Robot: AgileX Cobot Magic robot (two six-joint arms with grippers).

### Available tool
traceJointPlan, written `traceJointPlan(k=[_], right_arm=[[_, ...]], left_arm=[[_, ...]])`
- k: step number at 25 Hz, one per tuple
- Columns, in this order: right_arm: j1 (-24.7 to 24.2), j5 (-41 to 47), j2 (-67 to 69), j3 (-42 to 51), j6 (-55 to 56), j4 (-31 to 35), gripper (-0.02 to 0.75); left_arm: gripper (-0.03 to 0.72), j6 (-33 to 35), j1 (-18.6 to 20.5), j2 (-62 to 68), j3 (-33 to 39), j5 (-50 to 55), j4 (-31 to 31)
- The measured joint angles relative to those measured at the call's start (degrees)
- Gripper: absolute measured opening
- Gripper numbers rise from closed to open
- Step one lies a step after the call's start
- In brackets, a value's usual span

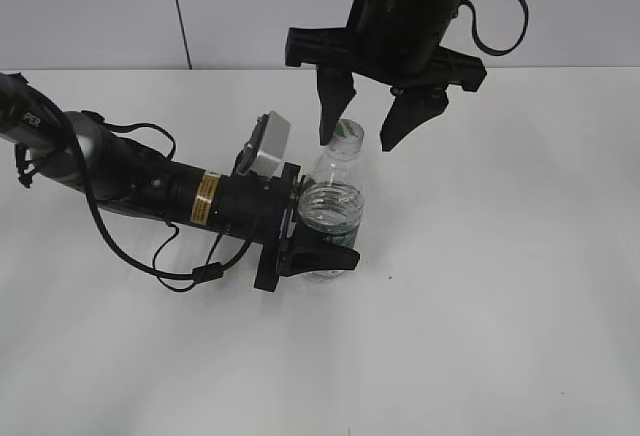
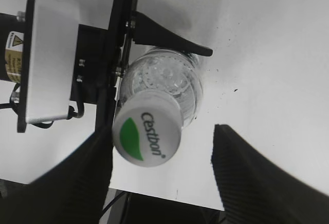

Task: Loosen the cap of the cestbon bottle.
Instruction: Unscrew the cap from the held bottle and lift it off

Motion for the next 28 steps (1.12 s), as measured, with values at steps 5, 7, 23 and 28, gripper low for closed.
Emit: traceJointPlan(k=[5, 7, 23, 28], right_arm=[[0.04, 0.0, 0.99, 0.02, 0.05, 0.27, 0.463], [0.04, 0.0, 1.03, -0.04, 0.05, 0.33, 0.463], [0.04, -0.98, 1.21, -1.54, 0.05, 0.22, 0.44], [0.04, -0.91, 1.9, -1.54, 0.05, 0.64, 0.384]], left_arm=[[0.405, 0.0, 0.0, 0.0, 0.0, 0.0, 0.0], [0.405, 0.0, 0.0, 0.0, 0.0, 0.0, 0.0], [0.405, -0.05, 0.0, 0.0, 0.0, 0.0, -0.05], [0.405, -0.05, 0.0, 0.0, 0.0, 0.0, -0.05]])
